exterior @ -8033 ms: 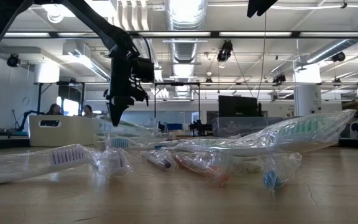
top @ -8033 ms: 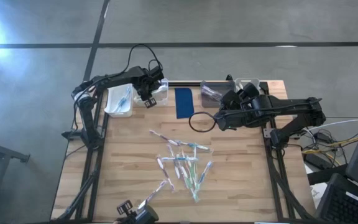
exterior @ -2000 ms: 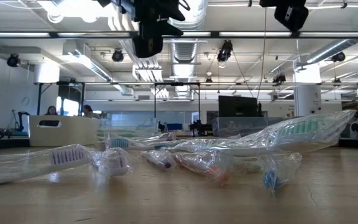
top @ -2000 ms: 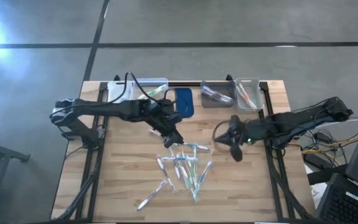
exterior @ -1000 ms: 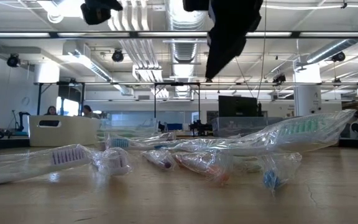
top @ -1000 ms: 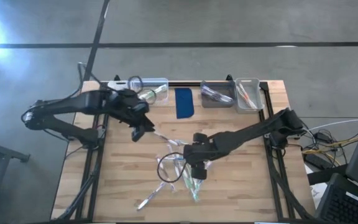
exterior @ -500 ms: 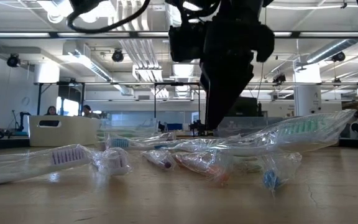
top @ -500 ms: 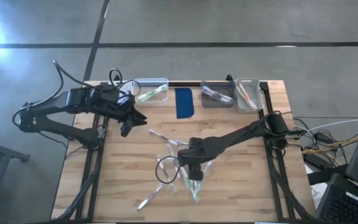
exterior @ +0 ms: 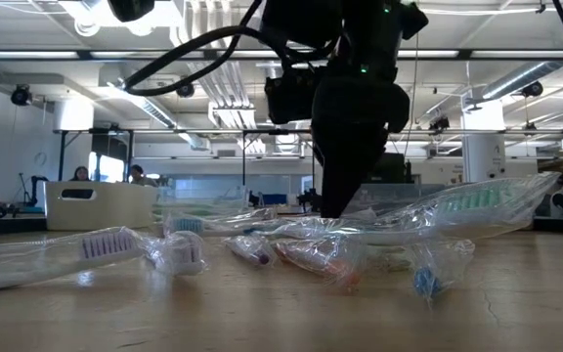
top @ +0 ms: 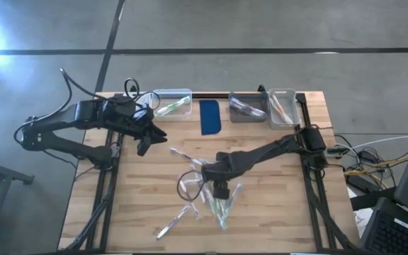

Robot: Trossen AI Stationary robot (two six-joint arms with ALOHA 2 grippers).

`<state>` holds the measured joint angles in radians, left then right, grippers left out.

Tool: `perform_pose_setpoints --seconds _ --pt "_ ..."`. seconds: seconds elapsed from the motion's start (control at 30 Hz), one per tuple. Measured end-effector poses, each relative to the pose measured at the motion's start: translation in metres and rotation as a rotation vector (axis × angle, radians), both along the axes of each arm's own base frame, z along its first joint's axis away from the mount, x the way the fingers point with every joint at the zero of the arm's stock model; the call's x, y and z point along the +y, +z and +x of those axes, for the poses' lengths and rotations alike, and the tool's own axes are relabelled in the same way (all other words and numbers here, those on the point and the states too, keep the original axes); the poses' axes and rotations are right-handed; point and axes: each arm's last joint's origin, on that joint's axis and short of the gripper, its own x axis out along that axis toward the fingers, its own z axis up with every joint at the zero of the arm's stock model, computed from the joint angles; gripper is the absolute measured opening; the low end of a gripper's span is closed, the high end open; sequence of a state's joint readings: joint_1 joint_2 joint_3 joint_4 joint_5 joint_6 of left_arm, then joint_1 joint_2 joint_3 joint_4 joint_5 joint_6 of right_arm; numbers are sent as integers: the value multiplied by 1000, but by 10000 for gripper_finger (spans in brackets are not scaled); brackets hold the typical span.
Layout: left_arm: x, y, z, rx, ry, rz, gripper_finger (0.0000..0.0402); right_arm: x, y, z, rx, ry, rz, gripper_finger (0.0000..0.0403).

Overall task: Pick & Place Toothbrushes
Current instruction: Put the middle blue toothbrush into the white bin

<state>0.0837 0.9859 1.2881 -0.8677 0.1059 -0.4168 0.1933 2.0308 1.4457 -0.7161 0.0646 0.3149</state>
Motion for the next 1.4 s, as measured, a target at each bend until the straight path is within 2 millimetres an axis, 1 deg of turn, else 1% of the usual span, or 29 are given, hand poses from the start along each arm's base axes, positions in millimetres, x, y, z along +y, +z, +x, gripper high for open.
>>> perform_pose_setpoints --seconds 0.1,0.2,0.3,0.5,0.6,0.67,0.73,0.8,0.9,1.0,1.1,1.2,1.33,1.4 --pt "0 0 0 0 -4 7 117 -4 -1 0 5 6 16 158" --pt "0 0 0 0 -8 13 117 -5 -2 1 -8 18 14 133" --pt "0 0 0 0 -8 13 117 -6 -2 2 -12 24 37 101" --pt "0 0 0 1 -9 13 117 -7 -5 2 -17 37 63 23" --pt "0 0 0 1 -9 14 117 -7 -2 2 -21 44 62 18" --pt "0 0 0 1 -10 15 117 -7 3 1 -36 45 64 15" --pt "0 0 0 0 -10 15 117 -8 15 0 -64 46 68 13" --pt "0 0 0 0 -10 15 117 -8 30 -4 -101 42 76 13" --pt "0 0 0 1 -10 15 116 -9 58 -12 -171 32 92 13" --pt "0 0 0 2 -10 15 116 -11 93 -25 -264 -7 108 13" --pt "0 0 0 2 -10 14 116 -14 127 -42 -375 -60 76 13" --pt "0 0 0 1 -11 14 116 -17 157 -62 -477 -119 34 13" --pt "0 0 0 -4 -10 15 116 -24 188 -89 -606 -186 -1 13" --pt "0 1 4 -17 -10 19 116 -27 201 -98 -686 -211 -9 13"
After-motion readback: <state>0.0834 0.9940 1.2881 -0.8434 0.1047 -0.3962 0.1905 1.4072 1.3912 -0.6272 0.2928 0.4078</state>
